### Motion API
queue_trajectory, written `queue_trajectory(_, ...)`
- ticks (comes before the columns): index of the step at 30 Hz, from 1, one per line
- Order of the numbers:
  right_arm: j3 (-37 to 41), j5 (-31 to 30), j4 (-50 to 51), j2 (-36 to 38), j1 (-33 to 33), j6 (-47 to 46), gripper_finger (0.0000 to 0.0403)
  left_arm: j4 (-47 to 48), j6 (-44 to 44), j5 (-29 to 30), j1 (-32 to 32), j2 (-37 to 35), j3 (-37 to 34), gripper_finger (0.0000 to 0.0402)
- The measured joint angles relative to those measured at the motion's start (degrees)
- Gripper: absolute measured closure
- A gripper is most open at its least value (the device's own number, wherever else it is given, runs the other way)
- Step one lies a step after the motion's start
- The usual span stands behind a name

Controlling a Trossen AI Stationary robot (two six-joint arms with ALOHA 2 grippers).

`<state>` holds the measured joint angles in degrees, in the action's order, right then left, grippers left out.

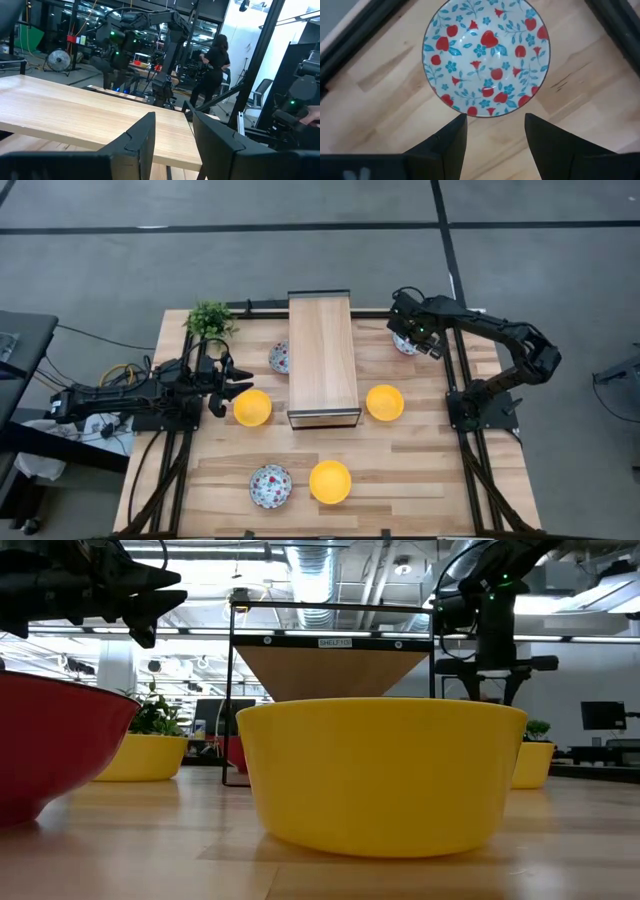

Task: Pick & Place Mini bowls
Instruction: Put the right red patterned bowl on the shelf

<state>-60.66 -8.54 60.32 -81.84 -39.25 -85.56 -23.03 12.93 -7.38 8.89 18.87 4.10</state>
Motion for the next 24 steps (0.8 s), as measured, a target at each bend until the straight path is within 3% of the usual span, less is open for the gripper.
queue_trajectory(7, 0.4, -2.0, -2.6, 0.0, 3.2, -4.5, 0.0216, 0.0, -0.2, 0.0, 0.0, 0.0, 0.0, 0.0270)
queue_trajectory(16, 12.3, 7.1, -11.6, 0.7, 4.4, -10.2, 0.0216, 0.0, 2.4, 0.0, 0.0, 0.0, 0.0, 0.0270)
queue_trajectory(24, 12.7, 3.6, -11.7, 4.8, 4.0, -9.1, 0.0216, -0.2, 2.8, 0.0, 0.0, 0.0, 0.0, 0.0270)
